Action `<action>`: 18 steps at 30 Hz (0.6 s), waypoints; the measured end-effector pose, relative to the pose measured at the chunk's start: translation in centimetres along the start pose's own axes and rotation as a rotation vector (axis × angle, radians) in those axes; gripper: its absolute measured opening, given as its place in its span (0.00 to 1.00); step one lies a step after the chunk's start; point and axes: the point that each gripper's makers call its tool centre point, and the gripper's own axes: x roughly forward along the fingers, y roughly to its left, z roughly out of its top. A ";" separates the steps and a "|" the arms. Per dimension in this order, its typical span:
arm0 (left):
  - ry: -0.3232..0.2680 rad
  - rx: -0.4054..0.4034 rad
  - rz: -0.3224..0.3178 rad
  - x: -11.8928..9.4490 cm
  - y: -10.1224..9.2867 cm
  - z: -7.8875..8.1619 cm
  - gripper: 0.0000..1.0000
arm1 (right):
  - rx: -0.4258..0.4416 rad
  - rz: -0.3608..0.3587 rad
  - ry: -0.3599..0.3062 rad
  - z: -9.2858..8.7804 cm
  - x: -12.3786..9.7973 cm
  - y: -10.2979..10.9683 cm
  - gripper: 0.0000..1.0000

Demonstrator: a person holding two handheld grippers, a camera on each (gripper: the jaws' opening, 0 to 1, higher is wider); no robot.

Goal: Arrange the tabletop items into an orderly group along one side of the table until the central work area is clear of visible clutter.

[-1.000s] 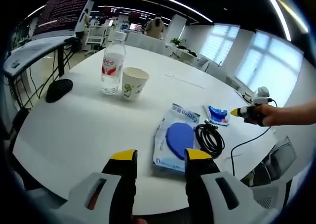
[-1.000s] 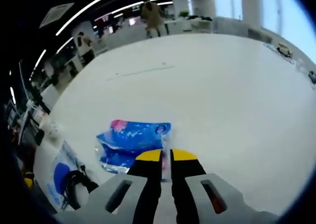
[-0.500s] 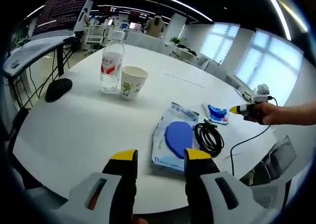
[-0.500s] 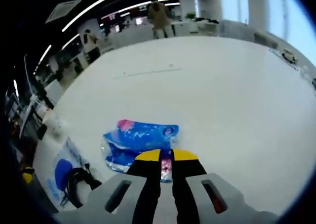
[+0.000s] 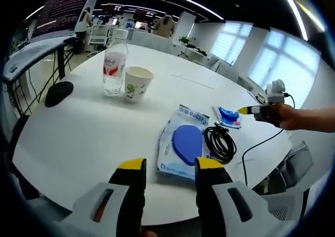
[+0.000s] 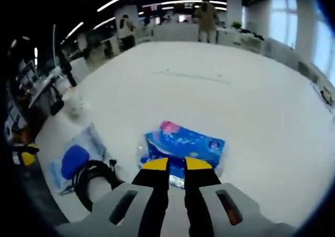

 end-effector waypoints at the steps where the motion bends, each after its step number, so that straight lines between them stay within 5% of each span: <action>1: 0.002 0.000 0.000 0.0 0.0 -0.1 0.35 | -0.019 0.011 0.003 0.0 0.1 0.5 0.08; 13: 0.017 -0.001 -0.004 0.5 -0.1 -0.5 0.35 | -0.319 0.234 0.025 0.7 1.4 9.4 0.15; 18: 0.027 0.005 -0.011 0.6 -0.4 -0.7 0.35 | -0.380 0.328 0.034 0.1 1.8 12.7 0.20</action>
